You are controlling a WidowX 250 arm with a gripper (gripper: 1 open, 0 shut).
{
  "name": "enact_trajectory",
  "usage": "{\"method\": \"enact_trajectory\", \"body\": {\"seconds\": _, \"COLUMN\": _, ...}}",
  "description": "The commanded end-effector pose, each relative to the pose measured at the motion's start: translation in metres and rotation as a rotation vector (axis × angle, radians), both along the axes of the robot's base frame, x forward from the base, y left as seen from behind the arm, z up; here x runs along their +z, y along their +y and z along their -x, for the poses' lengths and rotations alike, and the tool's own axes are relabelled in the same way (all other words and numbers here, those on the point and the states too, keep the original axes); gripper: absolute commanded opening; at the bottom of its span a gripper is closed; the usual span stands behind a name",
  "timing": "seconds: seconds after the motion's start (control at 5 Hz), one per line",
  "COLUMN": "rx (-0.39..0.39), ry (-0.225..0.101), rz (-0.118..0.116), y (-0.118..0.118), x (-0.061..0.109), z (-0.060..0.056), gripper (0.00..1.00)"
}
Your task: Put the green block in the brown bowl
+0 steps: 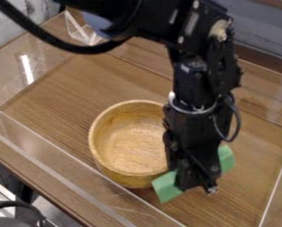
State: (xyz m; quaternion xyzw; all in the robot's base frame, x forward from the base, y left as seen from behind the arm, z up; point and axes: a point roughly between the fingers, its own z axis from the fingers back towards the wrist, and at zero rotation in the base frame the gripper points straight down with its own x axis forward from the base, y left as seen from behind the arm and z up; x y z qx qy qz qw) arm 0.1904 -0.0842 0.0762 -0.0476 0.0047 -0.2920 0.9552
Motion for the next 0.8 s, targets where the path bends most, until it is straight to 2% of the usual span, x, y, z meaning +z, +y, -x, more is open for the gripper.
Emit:
{"method": "enact_trajectory", "body": {"seconds": 0.0, "rx": 0.032, "ry": -0.064, "rz": 0.021, "y": 0.002, "x": 0.021, "z": -0.01, "gripper": 0.0}}
{"method": "enact_trajectory", "body": {"seconds": 0.4, "rx": 0.056, "ry": -0.076, "rz": 0.008, "y": 0.014, "x": 0.032, "z": -0.006, "gripper": 0.0}}
{"method": "enact_trajectory", "body": {"seconds": 0.6, "rx": 0.056, "ry": -0.075, "rz": 0.008, "y": 0.015, "x": 0.03, "z": 0.0, "gripper": 0.0}}
